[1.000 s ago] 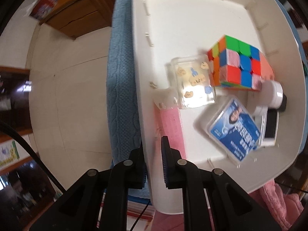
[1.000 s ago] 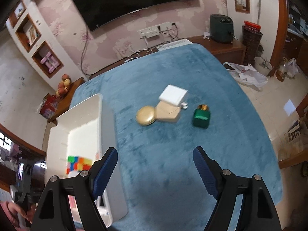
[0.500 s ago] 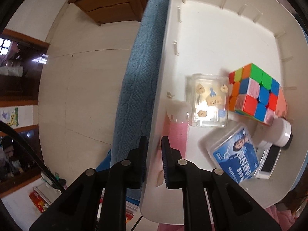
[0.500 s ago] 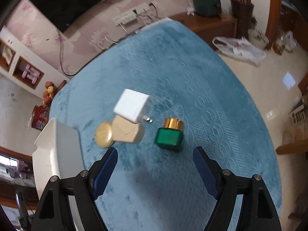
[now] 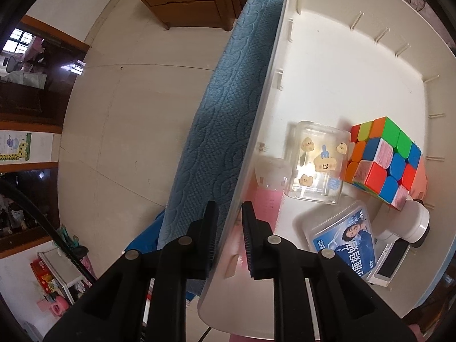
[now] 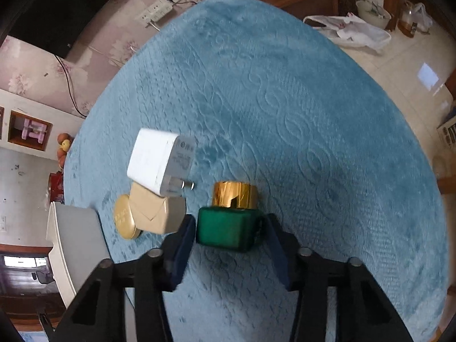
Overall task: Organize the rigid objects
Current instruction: 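Move the right gripper to the green gold-capped jar and grasp it, then carry the green jar into the tray and release it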
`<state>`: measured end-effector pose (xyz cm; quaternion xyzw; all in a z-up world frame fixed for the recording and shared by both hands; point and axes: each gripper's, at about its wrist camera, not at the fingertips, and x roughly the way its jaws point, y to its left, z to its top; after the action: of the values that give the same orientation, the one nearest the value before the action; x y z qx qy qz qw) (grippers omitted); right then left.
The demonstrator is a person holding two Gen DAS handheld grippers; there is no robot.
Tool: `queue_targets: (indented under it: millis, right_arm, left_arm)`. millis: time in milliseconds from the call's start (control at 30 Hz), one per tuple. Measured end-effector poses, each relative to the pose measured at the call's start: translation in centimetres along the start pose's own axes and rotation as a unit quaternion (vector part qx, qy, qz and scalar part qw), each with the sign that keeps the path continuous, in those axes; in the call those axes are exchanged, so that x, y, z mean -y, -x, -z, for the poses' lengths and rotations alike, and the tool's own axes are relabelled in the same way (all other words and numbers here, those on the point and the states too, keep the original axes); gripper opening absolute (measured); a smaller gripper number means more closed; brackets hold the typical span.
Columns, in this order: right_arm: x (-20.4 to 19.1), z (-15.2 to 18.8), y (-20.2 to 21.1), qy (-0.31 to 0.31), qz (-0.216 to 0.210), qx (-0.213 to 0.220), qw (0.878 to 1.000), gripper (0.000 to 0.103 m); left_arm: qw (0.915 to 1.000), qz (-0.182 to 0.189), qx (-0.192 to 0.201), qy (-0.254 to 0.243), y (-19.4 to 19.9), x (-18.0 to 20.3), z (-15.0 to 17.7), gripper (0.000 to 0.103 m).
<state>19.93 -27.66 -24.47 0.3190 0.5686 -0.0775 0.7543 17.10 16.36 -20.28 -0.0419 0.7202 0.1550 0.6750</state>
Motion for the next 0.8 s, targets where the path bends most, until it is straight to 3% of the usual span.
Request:
queue_targets:
  millis: [300,500,800]
  right_arm:
    - [0.9,1.2,0.4,-0.038,-0.015,-0.031,0.999,0.047]
    - [0.9,3.3,0.7,-0.064,-0.026,-0.051,0.996,0.047]
    - [-1.7,7.4,3.0,-0.064,-0.042,-0.039,0.996,0.047]
  left_arm:
    - [0.9997,-0.012,0.007,-0.022,0.4,1.5,0.0,0.019]
    - [0.9995,0.002,0.013,-0.028,0.6,1.6,0.2,0.019]
    - [0.9960,0.026,0.020,-0.084,1.0,1.3,0.8,0.019]
